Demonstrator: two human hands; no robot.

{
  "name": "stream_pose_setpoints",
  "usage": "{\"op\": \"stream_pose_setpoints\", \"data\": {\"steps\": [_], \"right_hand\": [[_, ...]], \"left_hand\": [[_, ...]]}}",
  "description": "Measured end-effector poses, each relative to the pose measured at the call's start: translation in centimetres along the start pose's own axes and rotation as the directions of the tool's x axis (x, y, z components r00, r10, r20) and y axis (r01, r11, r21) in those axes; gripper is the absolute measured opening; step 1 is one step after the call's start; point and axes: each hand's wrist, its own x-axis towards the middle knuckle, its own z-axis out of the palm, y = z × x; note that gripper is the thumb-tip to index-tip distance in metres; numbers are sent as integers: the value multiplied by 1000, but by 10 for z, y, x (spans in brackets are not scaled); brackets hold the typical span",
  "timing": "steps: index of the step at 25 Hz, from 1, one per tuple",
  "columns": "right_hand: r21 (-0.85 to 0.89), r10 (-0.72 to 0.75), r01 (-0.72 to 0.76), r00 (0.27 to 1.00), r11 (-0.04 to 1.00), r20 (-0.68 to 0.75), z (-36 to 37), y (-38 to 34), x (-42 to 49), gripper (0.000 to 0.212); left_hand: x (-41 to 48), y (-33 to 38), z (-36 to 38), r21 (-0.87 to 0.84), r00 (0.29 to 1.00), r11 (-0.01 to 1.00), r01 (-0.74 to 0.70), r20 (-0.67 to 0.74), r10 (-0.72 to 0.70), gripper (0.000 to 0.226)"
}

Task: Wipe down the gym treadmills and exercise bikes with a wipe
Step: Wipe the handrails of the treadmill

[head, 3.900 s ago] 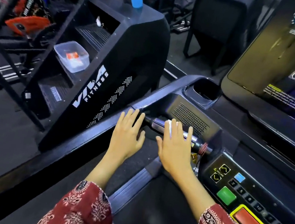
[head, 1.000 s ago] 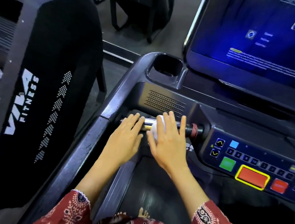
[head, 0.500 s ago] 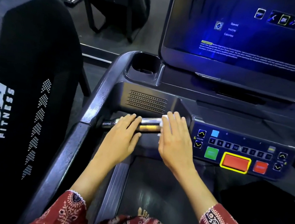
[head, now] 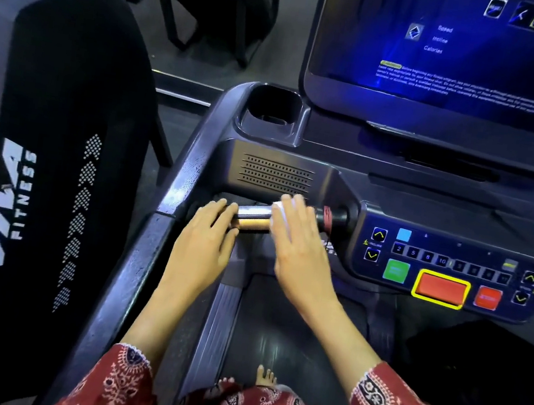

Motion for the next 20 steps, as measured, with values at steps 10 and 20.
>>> {"op": "stream_pose_setpoints", "data": {"steps": [10, 20], "right_hand": [[75, -157, 154, 987, 985, 36, 16, -28, 14, 35], [8, -138, 138, 983, 990, 125, 2, -18, 23, 42]], "left_hand": [[-29, -3, 0, 18, 997, 997, 72, -22, -72, 47], [-33, 4, -2, 28, 995, 995, 100, -7, -100, 48]]}}
